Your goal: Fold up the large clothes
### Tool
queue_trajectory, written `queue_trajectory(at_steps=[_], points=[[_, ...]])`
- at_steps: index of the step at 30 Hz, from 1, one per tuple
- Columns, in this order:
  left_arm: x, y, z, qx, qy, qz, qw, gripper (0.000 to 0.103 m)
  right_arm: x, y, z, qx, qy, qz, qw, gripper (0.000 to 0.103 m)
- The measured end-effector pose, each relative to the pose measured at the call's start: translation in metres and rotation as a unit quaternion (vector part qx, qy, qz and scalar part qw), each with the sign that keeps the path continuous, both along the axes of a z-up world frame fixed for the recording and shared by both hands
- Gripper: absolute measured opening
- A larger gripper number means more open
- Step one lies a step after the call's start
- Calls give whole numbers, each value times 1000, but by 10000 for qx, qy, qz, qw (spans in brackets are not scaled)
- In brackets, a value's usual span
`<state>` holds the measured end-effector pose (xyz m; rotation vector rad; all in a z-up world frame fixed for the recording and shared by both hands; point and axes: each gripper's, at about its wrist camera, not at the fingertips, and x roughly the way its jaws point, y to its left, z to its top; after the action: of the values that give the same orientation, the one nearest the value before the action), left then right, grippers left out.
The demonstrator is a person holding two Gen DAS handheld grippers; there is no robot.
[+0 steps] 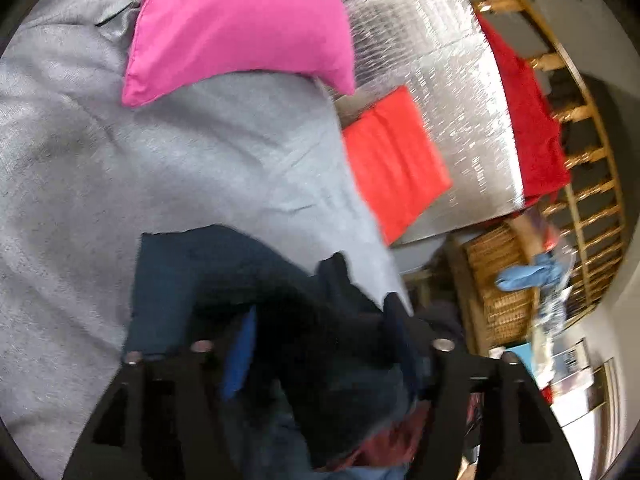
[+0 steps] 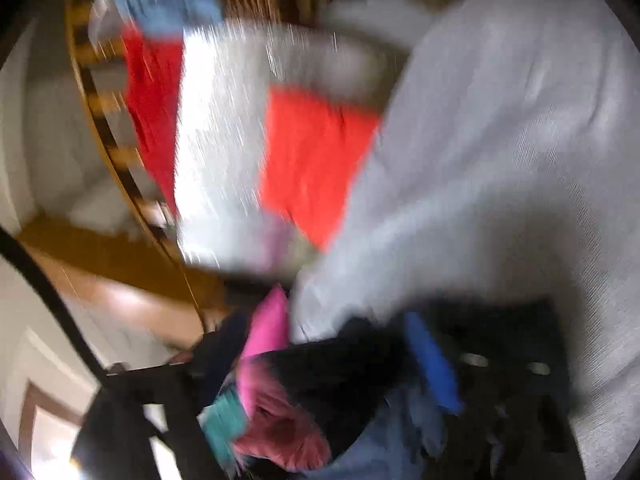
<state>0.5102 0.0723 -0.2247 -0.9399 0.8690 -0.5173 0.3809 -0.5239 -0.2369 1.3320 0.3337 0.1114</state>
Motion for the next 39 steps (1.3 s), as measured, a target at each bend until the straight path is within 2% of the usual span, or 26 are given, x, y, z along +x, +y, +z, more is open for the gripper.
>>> queue_trajectory(at_steps=[2, 4, 5, 7, 12, 14, 16, 18, 22, 26, 33, 39], points=[[-4, 2, 8, -285, -191, 43, 9994, 83, -14, -9, 8, -61, -152, -253, 9995, 89], [-10, 8, 14, -546, -415, 264, 9973, 92, -21, -12, 15, -240, -102, -278, 9993, 89], [-14, 12, 17, -592, -525, 432, 9959, 96, -24, -11, 19, -390, -25, -264, 9989, 89], [-19, 21, 20, -672, -570, 668, 9939, 98, -23, -6, 27, -821, 396, -187, 9957, 89], [-23, 32, 12, -261, 3, 1017, 9945, 98, -9, 21, 32, -1778, 1418, 377, 9731, 89], [-25, 32, 13, 53, 157, 1057, 9943, 98, -6, 28, 26, -1874, 1663, 592, 9663, 89], [-26, 30, 12, 645, 474, 1035, 9914, 98, -11, 30, 16, -1878, 1936, 734, 9601, 89], [-28, 27, 9, 1013, 645, 992, 9878, 98, -15, 31, 8, -1911, 2154, 791, 9544, 89], [-30, 14, 5, 1851, 964, 520, 9766, 98, -22, 32, 4, -1937, 2280, 974, 9492, 89], [-35, 2, -1, 2402, 1227, 27, 9629, 98, -29, 32, 1, -2072, 2392, 1300, 9397, 89], [-52, -2, -7, 2554, 1249, -685, 9563, 98, -43, 25, -11, -1768, 2283, 1881, 9387, 89], [-60, 4, -27, 2336, 1349, -1207, 9553, 98, -35, 31, -33, -1592, 2375, 2167, 9334, 89]])
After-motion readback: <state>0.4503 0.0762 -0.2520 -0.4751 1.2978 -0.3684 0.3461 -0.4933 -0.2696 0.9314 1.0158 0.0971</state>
